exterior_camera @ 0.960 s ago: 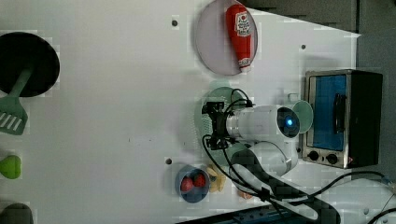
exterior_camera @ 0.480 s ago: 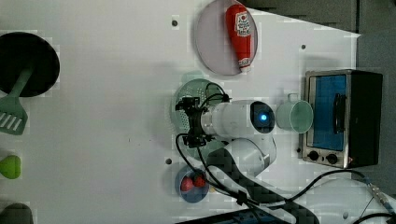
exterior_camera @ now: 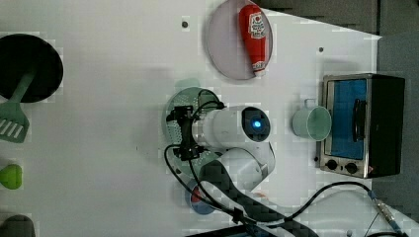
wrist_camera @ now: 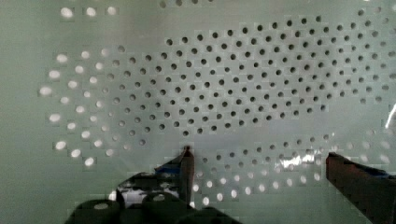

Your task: Drag strainer right to left.

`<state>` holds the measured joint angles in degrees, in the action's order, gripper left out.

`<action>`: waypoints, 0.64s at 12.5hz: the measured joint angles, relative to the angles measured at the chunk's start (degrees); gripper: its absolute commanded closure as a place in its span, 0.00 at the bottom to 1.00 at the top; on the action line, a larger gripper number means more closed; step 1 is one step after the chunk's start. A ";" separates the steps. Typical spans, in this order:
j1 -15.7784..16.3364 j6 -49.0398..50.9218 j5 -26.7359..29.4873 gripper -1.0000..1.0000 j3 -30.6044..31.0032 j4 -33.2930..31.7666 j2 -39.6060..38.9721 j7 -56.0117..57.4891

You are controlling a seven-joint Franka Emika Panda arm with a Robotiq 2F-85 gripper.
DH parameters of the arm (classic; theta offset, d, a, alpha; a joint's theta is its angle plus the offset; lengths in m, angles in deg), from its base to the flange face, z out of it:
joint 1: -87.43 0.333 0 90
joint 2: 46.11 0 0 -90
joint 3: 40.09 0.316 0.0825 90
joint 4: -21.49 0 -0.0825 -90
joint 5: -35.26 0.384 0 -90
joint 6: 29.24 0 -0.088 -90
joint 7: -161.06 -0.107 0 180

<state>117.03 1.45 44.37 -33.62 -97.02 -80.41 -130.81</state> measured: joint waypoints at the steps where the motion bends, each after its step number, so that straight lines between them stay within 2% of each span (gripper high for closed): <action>1: 0.84 0.62 0.55 0.00 -0.08 1.01 -0.08 -0.39; 4: 2.41 0.00 2.17 0.00 -0.21 4.92 -1.93 -3.36; 8: 5.09 -1.51 3.73 0.00 -1.25 6.43 -3.50 -3.86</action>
<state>122.13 -0.06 48.10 -34.87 -90.58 -83.91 -134.67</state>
